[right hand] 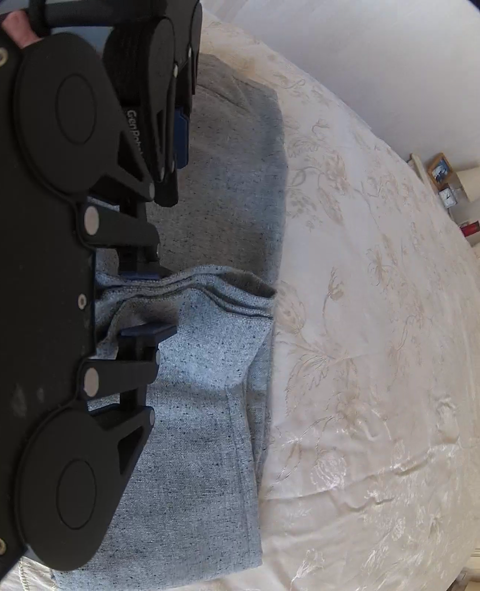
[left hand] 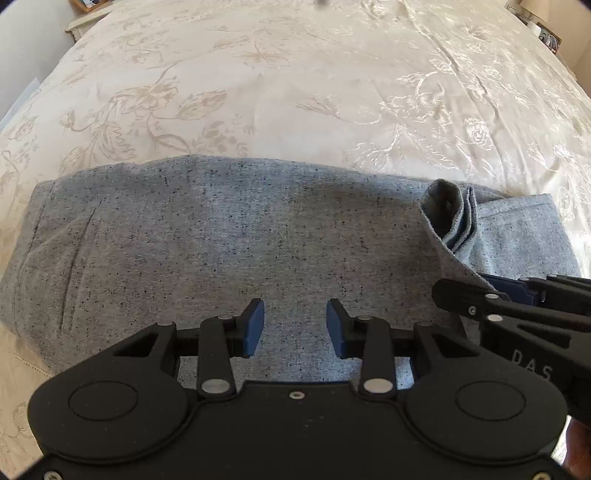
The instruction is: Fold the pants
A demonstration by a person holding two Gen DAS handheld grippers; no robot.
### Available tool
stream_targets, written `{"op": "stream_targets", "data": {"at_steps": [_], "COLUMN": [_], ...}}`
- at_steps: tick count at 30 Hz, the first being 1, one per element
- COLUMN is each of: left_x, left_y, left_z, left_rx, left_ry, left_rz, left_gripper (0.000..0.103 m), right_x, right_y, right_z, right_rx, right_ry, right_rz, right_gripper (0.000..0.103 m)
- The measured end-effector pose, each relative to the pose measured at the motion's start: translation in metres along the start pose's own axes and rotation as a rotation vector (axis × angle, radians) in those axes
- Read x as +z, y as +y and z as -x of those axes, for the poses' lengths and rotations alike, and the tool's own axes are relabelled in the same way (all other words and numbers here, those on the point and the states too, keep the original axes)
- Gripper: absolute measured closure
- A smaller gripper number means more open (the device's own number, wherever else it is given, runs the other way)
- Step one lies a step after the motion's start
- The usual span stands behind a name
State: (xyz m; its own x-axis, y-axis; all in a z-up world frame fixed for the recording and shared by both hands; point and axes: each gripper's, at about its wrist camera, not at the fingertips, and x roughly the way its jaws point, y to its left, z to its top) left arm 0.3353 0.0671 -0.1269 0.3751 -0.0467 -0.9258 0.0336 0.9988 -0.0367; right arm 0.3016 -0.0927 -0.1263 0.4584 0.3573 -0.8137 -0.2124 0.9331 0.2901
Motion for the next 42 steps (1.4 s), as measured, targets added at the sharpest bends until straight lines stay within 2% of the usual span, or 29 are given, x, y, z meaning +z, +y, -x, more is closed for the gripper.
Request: {"op": "stream_targets", "data": {"at_steps": [3, 6, 8, 11, 13, 15, 18, 20, 21, 22, 25, 28, 30, 33, 37, 40, 42], "left_x": [0.001, 0.006, 0.012, 0.018, 0.020, 0.019, 0.014, 0.013, 0.013, 0.013, 0.020, 0.029, 0.032, 0.037, 0.045, 0.049, 0.052], "left_y": [-0.001, -0.013, -0.022, -0.037, -0.049, -0.064, -0.085, -0.095, -0.097, -0.097, -0.089, -0.081, -0.079, -0.075, -0.070, -0.066, -0.061], "left_z": [0.006, 0.009, 0.010, 0.012, 0.008, 0.002, -0.015, -0.033, -0.042, -0.050, -0.059, -0.056, -0.047, -0.036, -0.049, -0.061, -0.067], "left_rx": [-0.012, -0.038, -0.052, -0.078, -0.088, -0.085, -0.063, 0.007, 0.033, 0.041, 0.021, 0.003, 0.021, 0.041, 0.059, 0.050, 0.041], "left_ry": [-0.022, -0.044, -0.066, -0.075, -0.064, -0.057, -0.045, -0.030, -0.021, -0.013, 0.011, 0.028, -0.001, -0.050, -0.028, -0.017, -0.013], "left_rz": [0.004, 0.008, 0.015, 0.007, -0.015, -0.055, -0.155, -0.219, -0.236, -0.242, -0.211, -0.164, -0.141, -0.113, -0.095, -0.065, -0.037], "left_gripper": [0.058, 0.058, 0.058, 0.058, 0.058, 0.058, 0.058, 0.056, 0.052, 0.051, 0.049, 0.050, 0.052, 0.052, 0.051, 0.051, 0.049], "right_x": [0.004, 0.006, 0.006, -0.003, -0.014, -0.024, -0.044, -0.058, -0.065, -0.073, -0.080, -0.069, -0.056, -0.023, 0.014, 0.036, 0.040], "right_y": [-0.019, -0.051, -0.073, -0.116, -0.151, -0.176, -0.201, -0.200, -0.198, -0.193, -0.188, -0.188, -0.184, -0.184, -0.183, -0.189, -0.198], "right_z": [0.029, 0.060, 0.076, 0.089, 0.091, 0.091, 0.083, 0.065, 0.058, 0.047, 0.050, 0.071, 0.085, 0.082, 0.051, 0.015, -0.011], "right_rx": [0.100, 0.153, 0.124, -0.006, -0.077, -0.113, -0.110, -0.126, -0.144, -0.157, -0.156, -0.164, -0.165, -0.115, -0.076, -0.131, -0.211], "right_ry": [-0.077, -0.142, -0.181, -0.206, -0.185, -0.168, -0.080, 0.010, 0.050, 0.082, 0.072, 0.003, -0.080, -0.126, -0.116, -0.059, 0.013], "right_rz": [-0.061, -0.152, -0.195, -0.255, -0.335, -0.386, -0.392, -0.355, -0.317, -0.266, -0.228, -0.238, -0.194, -0.156, -0.116, -0.108, -0.121], "right_gripper": [0.077, 0.076, 0.076, 0.075, 0.075, 0.075, 0.077, 0.078, 0.078, 0.078, 0.078, 0.078, 0.078, 0.078, 0.078, 0.080, 0.083]}}
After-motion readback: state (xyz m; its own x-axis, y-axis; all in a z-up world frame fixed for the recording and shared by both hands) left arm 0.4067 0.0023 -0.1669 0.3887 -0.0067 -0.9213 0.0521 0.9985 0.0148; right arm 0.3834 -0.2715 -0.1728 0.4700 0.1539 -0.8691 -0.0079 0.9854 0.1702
